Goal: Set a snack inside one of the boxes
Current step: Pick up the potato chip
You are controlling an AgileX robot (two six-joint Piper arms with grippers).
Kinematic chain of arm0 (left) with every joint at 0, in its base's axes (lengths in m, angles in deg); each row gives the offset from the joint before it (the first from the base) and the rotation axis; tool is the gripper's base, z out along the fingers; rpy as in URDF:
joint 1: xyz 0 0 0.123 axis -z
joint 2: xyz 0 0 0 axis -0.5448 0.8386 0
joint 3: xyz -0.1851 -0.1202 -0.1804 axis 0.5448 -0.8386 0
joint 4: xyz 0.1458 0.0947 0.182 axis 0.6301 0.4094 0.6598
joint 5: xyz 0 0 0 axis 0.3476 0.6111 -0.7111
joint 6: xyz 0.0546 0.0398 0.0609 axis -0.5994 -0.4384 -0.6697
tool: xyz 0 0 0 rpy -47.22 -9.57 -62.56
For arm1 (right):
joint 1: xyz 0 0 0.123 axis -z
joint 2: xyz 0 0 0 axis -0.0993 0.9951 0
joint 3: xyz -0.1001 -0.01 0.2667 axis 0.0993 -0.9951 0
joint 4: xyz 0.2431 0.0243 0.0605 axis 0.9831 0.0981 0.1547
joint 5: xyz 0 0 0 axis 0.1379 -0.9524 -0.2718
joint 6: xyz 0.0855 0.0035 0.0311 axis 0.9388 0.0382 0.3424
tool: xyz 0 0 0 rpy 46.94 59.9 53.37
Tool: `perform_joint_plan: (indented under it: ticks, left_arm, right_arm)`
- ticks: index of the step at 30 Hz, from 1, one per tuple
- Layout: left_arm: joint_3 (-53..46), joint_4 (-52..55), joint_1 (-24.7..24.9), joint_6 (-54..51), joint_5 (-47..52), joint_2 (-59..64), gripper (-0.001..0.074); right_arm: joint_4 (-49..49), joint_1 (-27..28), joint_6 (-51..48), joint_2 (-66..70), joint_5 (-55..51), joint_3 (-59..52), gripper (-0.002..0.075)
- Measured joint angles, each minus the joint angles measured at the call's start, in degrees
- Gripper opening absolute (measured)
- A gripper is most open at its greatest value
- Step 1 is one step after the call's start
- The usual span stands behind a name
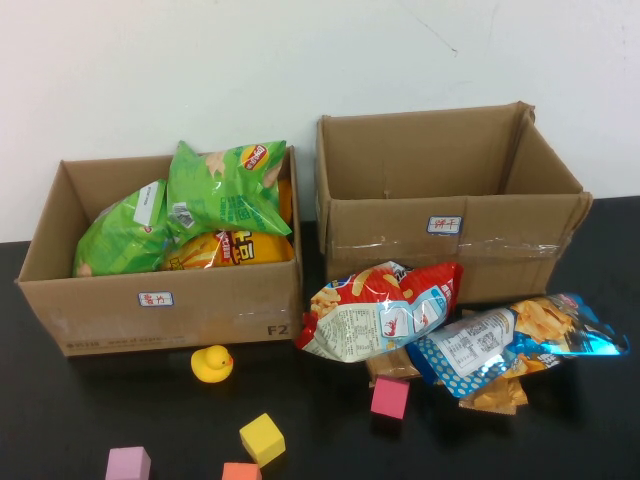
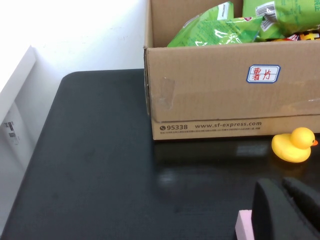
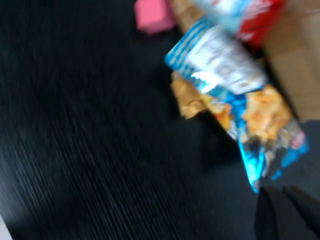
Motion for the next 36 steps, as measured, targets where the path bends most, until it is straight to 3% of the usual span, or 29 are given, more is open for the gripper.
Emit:
perform_joint_plan:
  ticks: [5, 10, 13, 17, 19, 21, 29, 36]
  left_arm:
    - [0.0, 0.0, 0.0, 0.0, 0.0, 0.0, -0.0003]
    - [0.0, 0.0, 0.0, 0.0, 0.0, 0.0, -0.0003]
    - [0.0, 0.0, 0.0, 0.0, 0.0, 0.0, -0.0003]
    - [0.0, 0.0, 0.0, 0.0, 0.0, 0.0, -0.0003]
    - [0.0, 0.0, 0.0, 0.0, 0.0, 0.0, -0.0003]
    - [0.0, 0.0, 0.0, 0.0, 0.0, 0.0, -0.0003]
    - [0.0, 0.0, 0.0, 0.0, 0.0, 0.0, -0.0003]
    - [0.0, 0.0, 0.0, 0.0, 0.0, 0.0, -0.0003]
  right_arm:
    - [-9.7, -13.4, 3.9, 14.6, -0.9, 8.5, -0.0001]
    - [-10.9, -20.0, 4.7, 28.1, 0.1, 17.1, 0.0037]
    - [-10.9, -22.4, 4.9, 35.1, 0.1, 22.6, 0.0187]
    - [-11.2, -24.9, 5.0, 42.5, 1.1, 29.3, 0.0501]
    - [-13.1, -26.3, 5.6, 45.3, 3.0, 31.5, 0.0604]
    - [-15.9, -27.6, 6.2, 47.4, 5.5, 33.2, 0.0654]
    - [-18.1, -29.4, 7.4, 53.4, 17.0, 35.1, 0.0689]
    - [-17.2, -29.6, 7.5, 57.8, 18.9, 35.6, 0.0691]
